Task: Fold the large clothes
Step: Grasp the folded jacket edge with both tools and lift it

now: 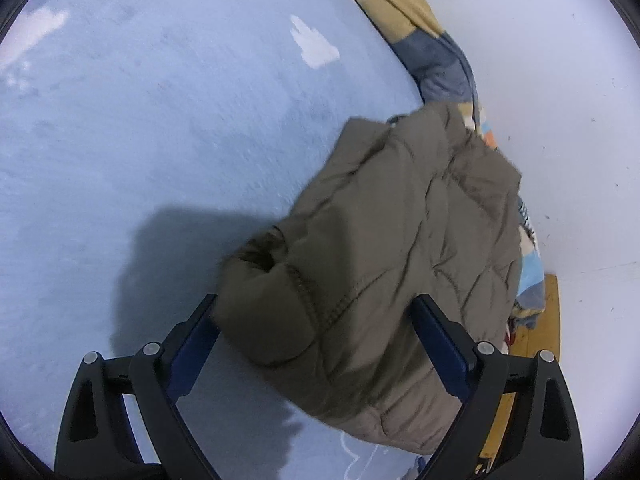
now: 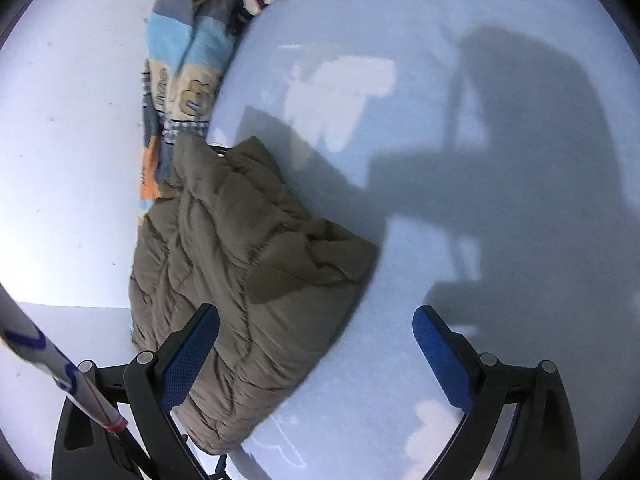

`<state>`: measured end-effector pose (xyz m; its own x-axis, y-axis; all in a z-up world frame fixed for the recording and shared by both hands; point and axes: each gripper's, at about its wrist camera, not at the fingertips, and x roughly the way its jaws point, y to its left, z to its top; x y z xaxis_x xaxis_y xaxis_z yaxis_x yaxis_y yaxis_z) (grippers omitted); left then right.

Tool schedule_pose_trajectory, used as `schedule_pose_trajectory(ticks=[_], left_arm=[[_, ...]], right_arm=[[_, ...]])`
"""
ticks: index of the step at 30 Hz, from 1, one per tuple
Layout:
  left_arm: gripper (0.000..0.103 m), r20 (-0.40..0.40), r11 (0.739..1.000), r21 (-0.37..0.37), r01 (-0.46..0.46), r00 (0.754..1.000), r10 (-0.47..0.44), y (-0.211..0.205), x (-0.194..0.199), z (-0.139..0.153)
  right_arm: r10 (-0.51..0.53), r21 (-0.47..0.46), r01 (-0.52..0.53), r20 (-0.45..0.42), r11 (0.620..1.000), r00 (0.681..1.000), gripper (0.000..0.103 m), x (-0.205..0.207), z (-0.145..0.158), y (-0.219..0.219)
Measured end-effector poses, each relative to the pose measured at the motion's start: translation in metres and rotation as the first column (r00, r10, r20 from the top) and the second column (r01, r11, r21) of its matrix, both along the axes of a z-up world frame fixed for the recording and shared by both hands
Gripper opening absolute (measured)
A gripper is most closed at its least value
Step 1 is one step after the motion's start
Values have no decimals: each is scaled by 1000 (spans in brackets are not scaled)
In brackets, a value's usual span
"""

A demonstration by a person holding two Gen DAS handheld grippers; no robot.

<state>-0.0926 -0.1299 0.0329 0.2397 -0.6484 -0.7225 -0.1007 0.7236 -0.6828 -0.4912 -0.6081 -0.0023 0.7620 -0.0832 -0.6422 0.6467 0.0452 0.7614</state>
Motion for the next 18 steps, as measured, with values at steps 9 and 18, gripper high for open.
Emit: schedule_pose_trajectory(ticks=[9, 18], left_arm=[[95, 27, 1000, -1, -14, 1000, 14, -18, 18, -10], [64, 290, 950, 302, 85, 941, -176, -56, 4, 40]], right_arm=[[-21, -1, 21, 22, 1000, 1000, 101, 33, -22, -15], [132, -287, -194, -221, 938, 966, 54, 92, 16, 3]])
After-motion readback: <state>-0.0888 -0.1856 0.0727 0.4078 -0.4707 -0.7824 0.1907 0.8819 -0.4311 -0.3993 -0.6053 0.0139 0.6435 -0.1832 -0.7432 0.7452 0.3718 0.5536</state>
